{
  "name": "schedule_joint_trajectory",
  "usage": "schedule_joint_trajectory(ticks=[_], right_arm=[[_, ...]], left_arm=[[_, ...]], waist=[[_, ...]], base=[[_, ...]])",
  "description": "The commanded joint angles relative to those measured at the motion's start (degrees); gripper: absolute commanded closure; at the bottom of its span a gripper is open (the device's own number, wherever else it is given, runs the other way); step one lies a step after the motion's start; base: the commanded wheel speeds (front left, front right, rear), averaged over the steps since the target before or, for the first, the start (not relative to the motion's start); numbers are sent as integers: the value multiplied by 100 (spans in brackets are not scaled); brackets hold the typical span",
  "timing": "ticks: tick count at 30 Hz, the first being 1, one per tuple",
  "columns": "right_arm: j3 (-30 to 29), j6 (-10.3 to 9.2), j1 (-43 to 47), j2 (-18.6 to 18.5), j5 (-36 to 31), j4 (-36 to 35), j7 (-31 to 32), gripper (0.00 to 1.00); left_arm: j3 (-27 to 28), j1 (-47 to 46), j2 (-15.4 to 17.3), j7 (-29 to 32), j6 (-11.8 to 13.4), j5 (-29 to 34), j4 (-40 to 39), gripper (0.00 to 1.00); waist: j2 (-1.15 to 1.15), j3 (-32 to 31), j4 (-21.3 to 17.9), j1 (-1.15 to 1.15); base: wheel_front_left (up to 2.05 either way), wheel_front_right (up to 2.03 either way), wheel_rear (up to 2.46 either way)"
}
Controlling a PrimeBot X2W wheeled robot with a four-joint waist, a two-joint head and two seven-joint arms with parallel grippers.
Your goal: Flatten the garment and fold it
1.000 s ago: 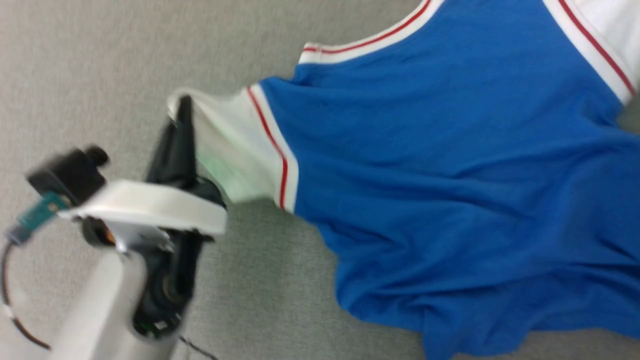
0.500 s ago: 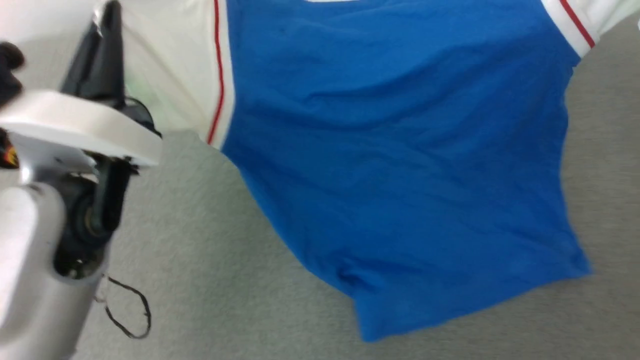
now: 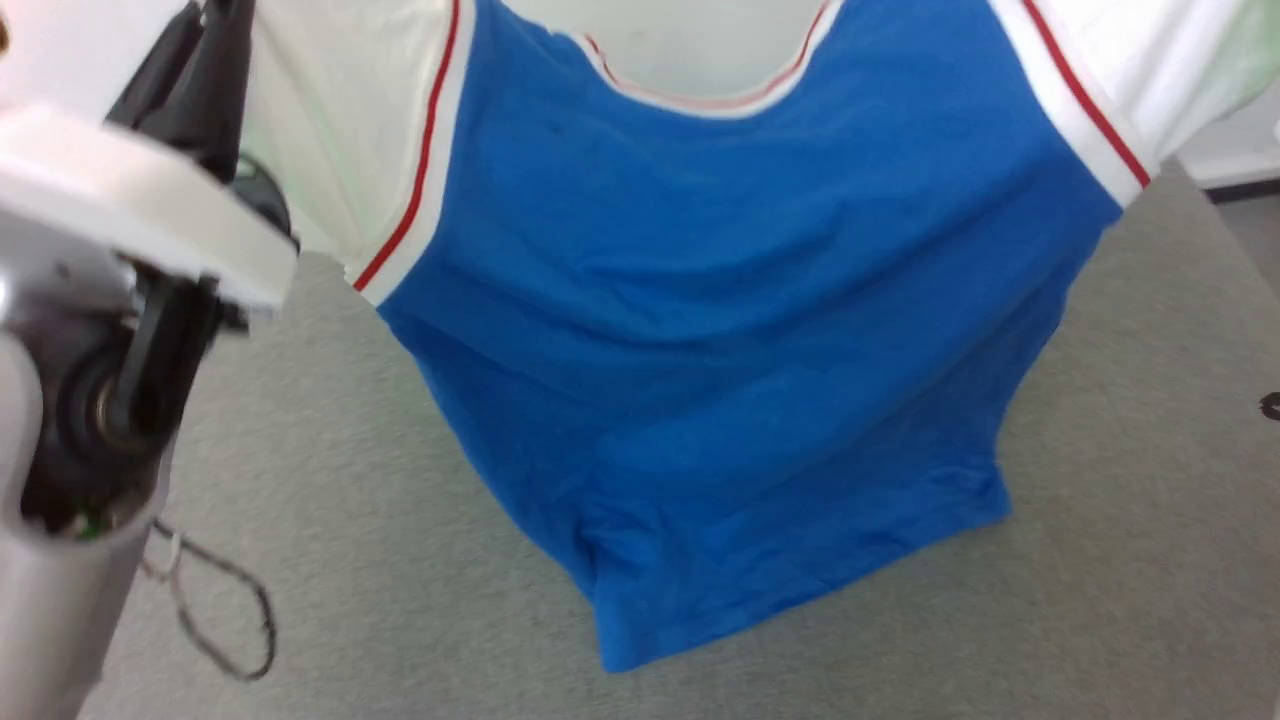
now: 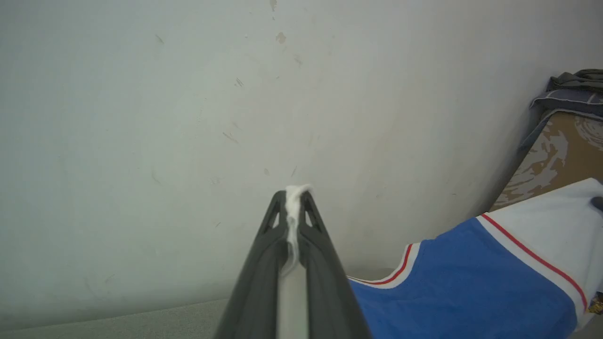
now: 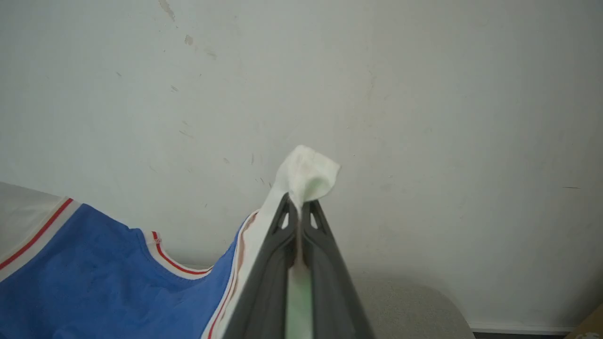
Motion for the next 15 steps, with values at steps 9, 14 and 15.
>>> schedule_joint_trajectory(ticks=[9,14,15], right_arm=[[486,-5,-1265,-6,-632,1053,19,100],[719,-5,-2666,-60,-1223,1965,-730,100],[738,-5,-2944,-69,-1339,2137,-919,100]], left_arm=[[-717,-2251,-121,455,-178,785,1636,100],[-935,-3950,-430,94,-284,1511,2701,100],[-900,-4257,-542,-92,-252,1609,2889,100]], waist=[[0,984,-256,1],[0,1648,-225,1],[0,1770,-206,1]], base=[[0,0,0],[0,0,0],[0,0,0]])
